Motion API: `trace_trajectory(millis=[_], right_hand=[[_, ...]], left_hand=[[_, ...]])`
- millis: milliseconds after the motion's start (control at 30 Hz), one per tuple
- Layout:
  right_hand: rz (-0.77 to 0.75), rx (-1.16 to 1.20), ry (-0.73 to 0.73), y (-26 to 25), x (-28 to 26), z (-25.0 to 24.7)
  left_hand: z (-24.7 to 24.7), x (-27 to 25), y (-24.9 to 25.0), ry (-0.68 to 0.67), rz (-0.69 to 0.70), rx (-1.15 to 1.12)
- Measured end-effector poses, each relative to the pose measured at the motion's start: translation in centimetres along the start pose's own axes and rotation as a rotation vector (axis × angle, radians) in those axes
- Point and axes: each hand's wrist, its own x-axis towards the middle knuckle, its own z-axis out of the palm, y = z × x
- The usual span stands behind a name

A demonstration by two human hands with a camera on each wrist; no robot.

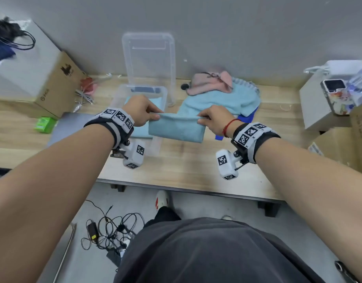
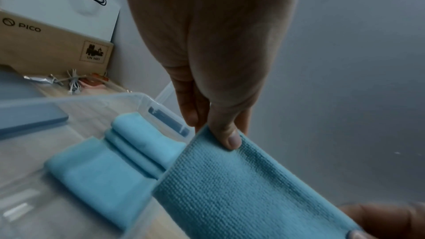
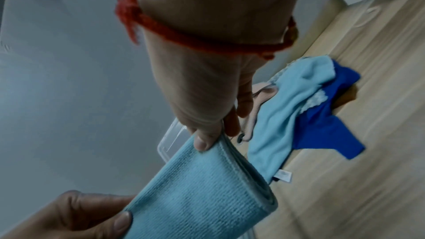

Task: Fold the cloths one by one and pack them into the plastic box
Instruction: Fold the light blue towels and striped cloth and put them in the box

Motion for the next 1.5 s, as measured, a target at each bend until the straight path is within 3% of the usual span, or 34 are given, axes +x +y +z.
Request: trace_trajectory(millis=[233, 500, 733, 867, 1033, 1267, 1500], right_hand=[[0.062, -0.078, -0.006, -7.6, 7.8, 3.5], [0.150, -0.225, -0.075, -12.5, 15.2, 8.2], [0.169, -0.553, -0.174, -12.3, 17.6, 11.9], [0.143, -0.614, -0.164, -11.9, 18.6, 12.5], [0.112, -0.730, -0.280, -12.6, 20.0, 12.8], [0.225, -0.823, -0.417, -12.8, 21.9, 14.1], [0.284, -0.821, -0.323, -12.8, 22.6, 14.3]], left_hand=[[-3.3, 3.0, -10.3, 0.002, 0.037, 0.045], [-2.3, 7.0, -20.5, -0.066, 0.094, 0.131], [-0.1, 9.7, -22.5, -0.158, 0.186, 0.345], [1.1, 11.1, -22.9, -0.235, 0.216, 0.393], [2.1, 12.6, -23.7, -0.310, 0.239, 0.435], [3.0, 14.1, -24.1, -0.300, 0.263, 0.491], [3.8, 14.9, -24.7, -0.188, 0.247, 0.443]])
